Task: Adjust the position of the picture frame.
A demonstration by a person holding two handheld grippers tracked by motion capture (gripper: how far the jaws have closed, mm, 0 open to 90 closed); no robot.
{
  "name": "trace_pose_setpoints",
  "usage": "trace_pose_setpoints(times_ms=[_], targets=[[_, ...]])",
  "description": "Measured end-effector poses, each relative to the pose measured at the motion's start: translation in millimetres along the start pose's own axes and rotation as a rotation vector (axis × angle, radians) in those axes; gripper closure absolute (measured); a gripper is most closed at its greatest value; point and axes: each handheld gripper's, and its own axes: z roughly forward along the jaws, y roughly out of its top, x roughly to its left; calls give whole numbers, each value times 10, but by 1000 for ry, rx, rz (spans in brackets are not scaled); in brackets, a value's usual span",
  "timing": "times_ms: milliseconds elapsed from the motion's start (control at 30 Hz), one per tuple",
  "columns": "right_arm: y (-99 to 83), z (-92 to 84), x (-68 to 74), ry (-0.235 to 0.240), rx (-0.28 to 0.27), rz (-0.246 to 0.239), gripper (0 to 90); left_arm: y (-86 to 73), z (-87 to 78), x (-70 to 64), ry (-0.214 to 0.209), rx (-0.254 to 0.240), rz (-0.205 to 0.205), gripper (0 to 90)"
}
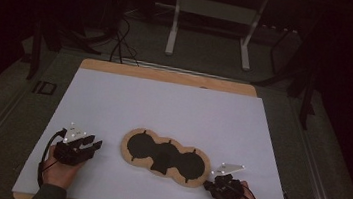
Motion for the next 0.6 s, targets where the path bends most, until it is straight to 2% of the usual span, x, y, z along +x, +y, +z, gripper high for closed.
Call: trace_pose_setpoints(times_ms=[67, 200, 367, 467, 500, 533, 600], targets=[[14, 6, -12, -1, 1, 8, 900, 0, 4, -17, -15, 7, 11, 655], [37, 19, -33, -1, 3, 20, 900, -1, 17, -51, -71, 6, 31, 701], [83, 45, -63, -8, 3, 26, 900, -4, 44, -110, -137, 22, 83, 807], [113, 64, -77, -14, 1, 37, 900, -7, 99, -173, -162, 70, 127, 871], [113, 64, -77, -14, 1, 37, 900, -7, 99, -173, -162, 70, 127, 889], [122, 70, -84, -17, 1, 38, 900, -17, 147, -214, -169, 104, 143, 889], [145, 85, -96, -17, -1, 43, 900, -21, 183, -254, -188, 120, 167, 898]])
